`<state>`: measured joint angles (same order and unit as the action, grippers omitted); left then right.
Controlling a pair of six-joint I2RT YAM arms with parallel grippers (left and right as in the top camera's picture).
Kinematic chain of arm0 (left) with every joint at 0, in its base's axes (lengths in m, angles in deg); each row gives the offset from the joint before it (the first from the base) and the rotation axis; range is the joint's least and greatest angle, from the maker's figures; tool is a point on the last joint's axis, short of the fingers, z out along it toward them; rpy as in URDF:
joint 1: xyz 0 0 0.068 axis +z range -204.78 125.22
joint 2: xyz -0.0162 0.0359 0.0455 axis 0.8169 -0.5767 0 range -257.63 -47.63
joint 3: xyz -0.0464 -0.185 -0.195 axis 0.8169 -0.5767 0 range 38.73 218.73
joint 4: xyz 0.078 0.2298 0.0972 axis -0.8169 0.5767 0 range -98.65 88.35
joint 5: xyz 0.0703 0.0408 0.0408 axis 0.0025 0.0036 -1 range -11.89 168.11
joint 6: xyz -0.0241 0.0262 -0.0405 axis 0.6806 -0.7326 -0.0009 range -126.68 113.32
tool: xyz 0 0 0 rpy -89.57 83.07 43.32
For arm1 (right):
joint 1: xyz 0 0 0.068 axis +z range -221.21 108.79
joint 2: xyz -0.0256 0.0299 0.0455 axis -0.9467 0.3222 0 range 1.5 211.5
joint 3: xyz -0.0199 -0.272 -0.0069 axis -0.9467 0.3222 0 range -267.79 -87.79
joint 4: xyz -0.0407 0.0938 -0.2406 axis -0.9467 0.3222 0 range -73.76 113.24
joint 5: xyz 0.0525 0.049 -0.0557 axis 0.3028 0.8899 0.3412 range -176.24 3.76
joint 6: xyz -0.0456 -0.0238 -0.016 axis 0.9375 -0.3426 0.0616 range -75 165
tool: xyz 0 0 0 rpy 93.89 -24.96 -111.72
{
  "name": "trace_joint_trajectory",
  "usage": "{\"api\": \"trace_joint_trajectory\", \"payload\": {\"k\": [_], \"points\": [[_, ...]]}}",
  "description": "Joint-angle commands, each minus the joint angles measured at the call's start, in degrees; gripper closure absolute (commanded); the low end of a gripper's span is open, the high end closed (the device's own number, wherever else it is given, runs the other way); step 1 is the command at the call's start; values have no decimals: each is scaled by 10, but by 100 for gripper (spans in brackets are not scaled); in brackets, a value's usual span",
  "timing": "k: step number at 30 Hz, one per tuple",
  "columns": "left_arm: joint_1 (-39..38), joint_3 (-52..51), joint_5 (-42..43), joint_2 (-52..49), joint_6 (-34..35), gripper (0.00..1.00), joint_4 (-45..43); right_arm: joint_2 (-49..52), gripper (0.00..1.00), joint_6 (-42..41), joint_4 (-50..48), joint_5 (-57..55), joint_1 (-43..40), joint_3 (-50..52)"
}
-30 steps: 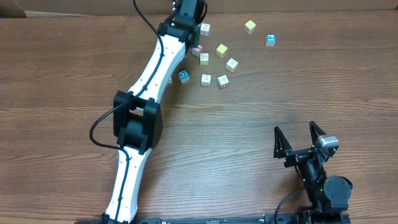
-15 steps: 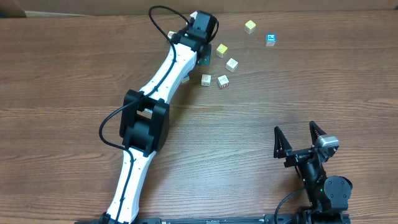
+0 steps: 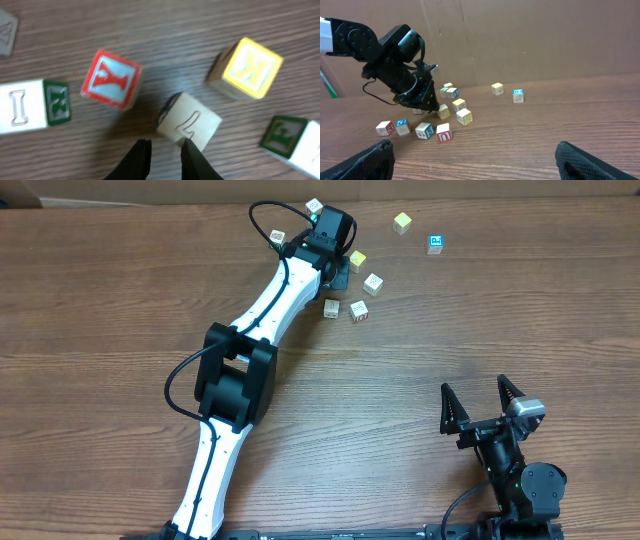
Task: Form a tower
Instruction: 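Lower the left gripper and close on the red-lettered Y block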
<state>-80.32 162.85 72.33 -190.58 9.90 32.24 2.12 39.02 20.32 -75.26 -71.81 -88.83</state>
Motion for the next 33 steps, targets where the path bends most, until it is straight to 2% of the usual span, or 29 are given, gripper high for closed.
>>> {"api": "trace_joint_trajectory", "payload": {"k": [1, 4, 7, 12, 14, 16, 21, 27, 33], "points": [[-2, 8, 3, -2, -4, 78, -12, -5, 0, 1, -3, -4, 4, 6], [-2, 38, -51, -2, -26, 77, -1, -5, 0, 1, -3, -4, 4, 6], [-2, 73, -78, -2, -70, 71, 6, -4, 0, 1, -3, -4, 4, 6], [2, 80, -78, -2, -150, 52, -7, -5, 0, 1, -3, -4, 4, 6], [5, 73, -77, -2, -153, 42, -19, -5, 0, 1, -3, -4, 4, 6], [10, 71, -77, -2, -153, 38, -26, -5, 0, 1, -3, -4, 4, 6], [26, 50, -55, -2, -153, 36, -44, -5, 0, 1, -3, -4, 4, 6], [49, 10, 36, -2, -154, 45, -79, -5, 0, 1, -3, -4, 4, 6], [57, 1, 45, -2, -154, 46, -96, -5, 0, 1, -3, -4, 4, 6]]}}
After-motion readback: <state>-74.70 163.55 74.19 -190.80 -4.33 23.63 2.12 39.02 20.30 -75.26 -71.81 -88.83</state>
